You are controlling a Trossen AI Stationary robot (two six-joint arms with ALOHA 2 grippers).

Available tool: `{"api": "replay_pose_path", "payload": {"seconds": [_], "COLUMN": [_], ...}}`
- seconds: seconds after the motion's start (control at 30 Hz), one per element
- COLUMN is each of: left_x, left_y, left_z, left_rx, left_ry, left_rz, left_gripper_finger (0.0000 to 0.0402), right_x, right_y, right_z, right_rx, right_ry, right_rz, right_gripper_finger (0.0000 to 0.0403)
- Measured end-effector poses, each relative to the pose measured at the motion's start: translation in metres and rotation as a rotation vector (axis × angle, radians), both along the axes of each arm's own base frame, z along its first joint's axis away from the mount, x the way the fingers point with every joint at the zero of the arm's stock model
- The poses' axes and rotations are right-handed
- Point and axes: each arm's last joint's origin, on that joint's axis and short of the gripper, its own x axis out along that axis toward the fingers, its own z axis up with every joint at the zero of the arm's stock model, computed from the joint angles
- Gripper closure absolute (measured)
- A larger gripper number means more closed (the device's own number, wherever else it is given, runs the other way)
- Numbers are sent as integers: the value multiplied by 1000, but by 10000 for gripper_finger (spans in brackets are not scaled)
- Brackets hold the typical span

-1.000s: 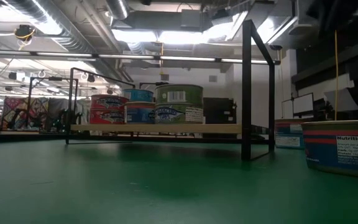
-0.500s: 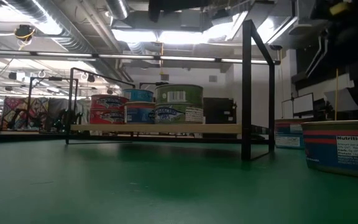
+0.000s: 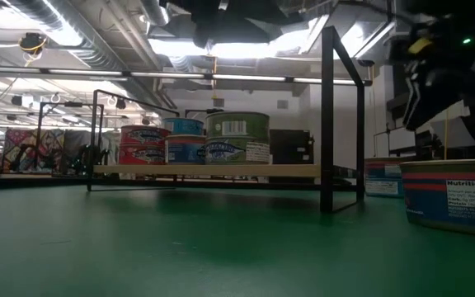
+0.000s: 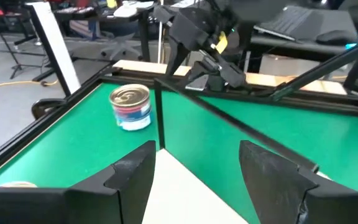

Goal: Stack canned seafood by type on shelf
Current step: Stack the blue and pink tuna can on top of the blue and pink tuna can on the shelf

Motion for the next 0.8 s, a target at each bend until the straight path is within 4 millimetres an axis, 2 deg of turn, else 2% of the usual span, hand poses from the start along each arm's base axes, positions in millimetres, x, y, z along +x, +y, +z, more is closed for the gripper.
{"api": "replay_pose_path", "payload": {"seconds": [0.23,0.5,0.63,0.8], "left_x": [-1,-1,-1,-1], "left_y": [4,5,5,5], "left_z": [-4,-6,-6,-6], "left_rx": [10,15,15,14], "left_ry": [46,64,64,64], "left_rz": [12,11,12,12], "left_gripper_finger": [174,174,174,174], "right_x": [18,10,5,3], "right_y": [-36,-81,-94,-100], "right_z": [3,2,2,1], "right_rx": [78,160,210,245], "right_ry": [11,27,22,4], "right_rz": [132,61,72,60], "right_gripper_finger": [276,276,276,276]}}
